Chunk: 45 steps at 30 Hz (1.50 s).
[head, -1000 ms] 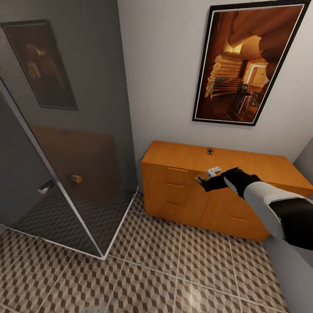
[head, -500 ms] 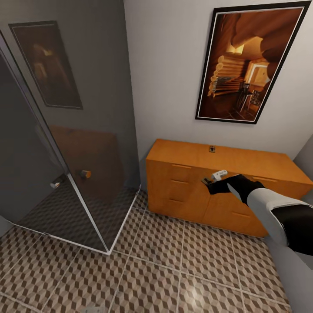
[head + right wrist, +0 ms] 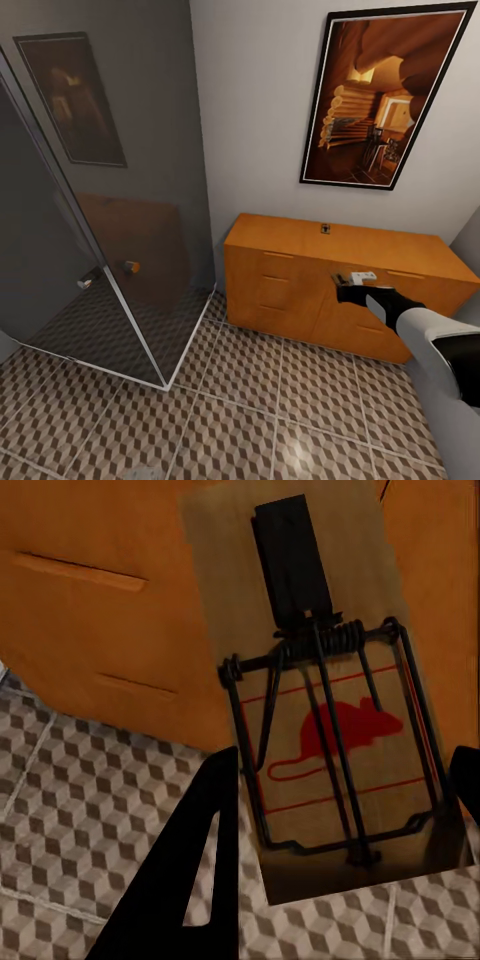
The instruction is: Take the four mousetraps from the cabinet in the bathroom and place them on the bathroom floor. Make sure all four end up on the same floor surface, and ensure that at least two of them are either under or directly next to the same bathroom sink.
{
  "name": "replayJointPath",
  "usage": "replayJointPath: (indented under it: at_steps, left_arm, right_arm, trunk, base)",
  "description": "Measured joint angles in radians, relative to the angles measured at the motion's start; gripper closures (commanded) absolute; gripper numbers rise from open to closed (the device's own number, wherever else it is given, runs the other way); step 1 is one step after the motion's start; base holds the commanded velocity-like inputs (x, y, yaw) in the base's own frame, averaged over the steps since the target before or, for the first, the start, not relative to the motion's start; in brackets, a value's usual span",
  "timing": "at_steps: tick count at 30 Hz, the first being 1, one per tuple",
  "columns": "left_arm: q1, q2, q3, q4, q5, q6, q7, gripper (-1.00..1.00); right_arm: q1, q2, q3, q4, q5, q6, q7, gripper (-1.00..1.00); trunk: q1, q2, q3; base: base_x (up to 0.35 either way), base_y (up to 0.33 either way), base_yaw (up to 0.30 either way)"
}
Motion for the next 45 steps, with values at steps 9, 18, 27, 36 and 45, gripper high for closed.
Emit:
replayJointPath:
  at_steps: [9,18,27,36,45]
  left_arm:
    - [-0.001,-0.007,0.002,-0.055,-0.002,-0.002,0.003,-1.0]
    - [-0.001,-0.008,0.006,-0.111,-0.001,0.01,0.011,-1.0]
    - [-0.001,-0.009,0.007,-0.213,-0.001,0.077,0.083,-1.0]
    - [-0.001,-0.011,0.007,-0.371,-0.003,0.22,0.085,-1.0]
    - [-0.001,-0.022,0.005,-0.567,-0.002,0.372,0.082,-1.0]
  right_arm:
    - [0.097,-0.026,-0.001,0.0,-0.065,-0.103,-0.007,1.0]
    - [0.307,-0.026,0.001,-0.003,-0.233,-0.293,-0.021,1.0]
    - [0.596,-0.011,0.002,-0.002,-0.351,-0.572,-0.028,1.0]
    - [0.803,0.072,0.008,0.001,-0.404,-0.824,-0.022,1.0]
    - [0.926,0.155,0.004,0.002,-0.407,-0.946,-0.025,1.0]
  trunk:
    - [0.0,0.0,0.0]
    - [0.0,0.0,0.0]
    - [0.0,0.0,0.0]
    - [0.0,0.0,0.0]
    - [0.0,0.0,0.0]
  base:
    - [0.0,0.0,0.0]
    - [0.0,0.0,0.0]
    - [0.0,0.0,0.0]
    - [0.0,0.0,0.0]
    - [0.0,0.0,0.0]
